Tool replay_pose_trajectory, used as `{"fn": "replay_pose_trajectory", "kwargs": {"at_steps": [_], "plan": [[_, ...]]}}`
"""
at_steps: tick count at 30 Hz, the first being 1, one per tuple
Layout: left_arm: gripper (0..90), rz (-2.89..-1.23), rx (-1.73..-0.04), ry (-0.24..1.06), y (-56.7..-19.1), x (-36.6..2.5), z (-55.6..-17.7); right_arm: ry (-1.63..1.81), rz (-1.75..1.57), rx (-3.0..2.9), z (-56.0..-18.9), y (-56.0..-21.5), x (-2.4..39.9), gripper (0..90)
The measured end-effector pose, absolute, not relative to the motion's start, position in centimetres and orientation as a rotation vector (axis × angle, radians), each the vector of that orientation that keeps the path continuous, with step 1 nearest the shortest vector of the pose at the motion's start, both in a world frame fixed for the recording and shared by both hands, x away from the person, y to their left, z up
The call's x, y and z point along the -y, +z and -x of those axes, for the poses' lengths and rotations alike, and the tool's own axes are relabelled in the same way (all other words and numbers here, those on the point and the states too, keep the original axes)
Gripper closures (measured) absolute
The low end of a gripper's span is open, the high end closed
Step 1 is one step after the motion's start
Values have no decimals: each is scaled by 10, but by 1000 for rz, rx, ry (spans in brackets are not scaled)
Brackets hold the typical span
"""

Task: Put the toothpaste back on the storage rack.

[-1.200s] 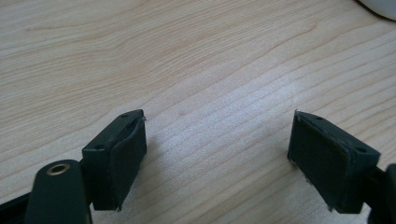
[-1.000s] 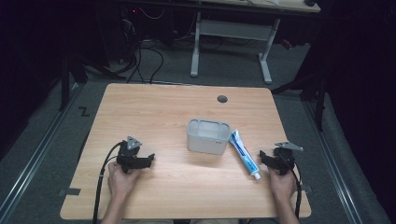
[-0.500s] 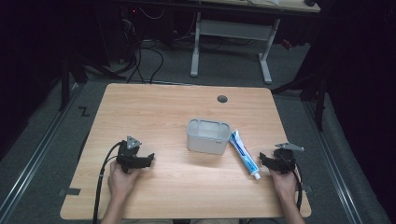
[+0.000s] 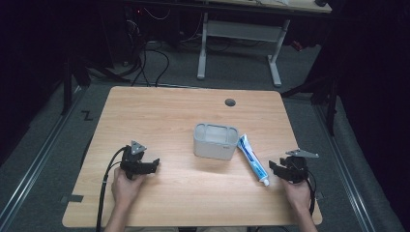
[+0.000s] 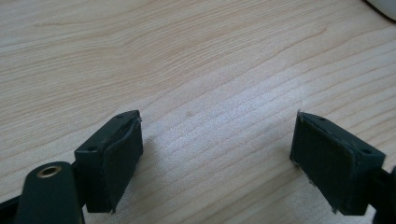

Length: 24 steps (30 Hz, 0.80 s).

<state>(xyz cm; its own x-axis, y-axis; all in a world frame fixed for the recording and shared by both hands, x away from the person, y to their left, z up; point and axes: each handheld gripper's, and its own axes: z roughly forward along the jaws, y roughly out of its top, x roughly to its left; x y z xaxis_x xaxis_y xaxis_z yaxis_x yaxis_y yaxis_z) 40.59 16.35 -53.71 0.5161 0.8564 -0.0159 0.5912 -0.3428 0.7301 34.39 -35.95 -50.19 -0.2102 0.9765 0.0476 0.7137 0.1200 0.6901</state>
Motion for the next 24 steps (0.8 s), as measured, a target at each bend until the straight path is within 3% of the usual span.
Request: {"fn": "replay_pose_trajectory", "kwargs": {"at_steps": [8, 13, 24], "plan": [[181, -2061, -1180, 493, -537, -164, -406, 895, -1531, -1965, -329, -485, 345, 478], [186, -2058, -1183, 495, -537, -164, -406, 913, -1506, -2018, -330, -481, 335, 446], [187, -2058, -1186, 494, -537, -164, -406, 863, -1411, -2086, -339, -476, 313, 480]]}}
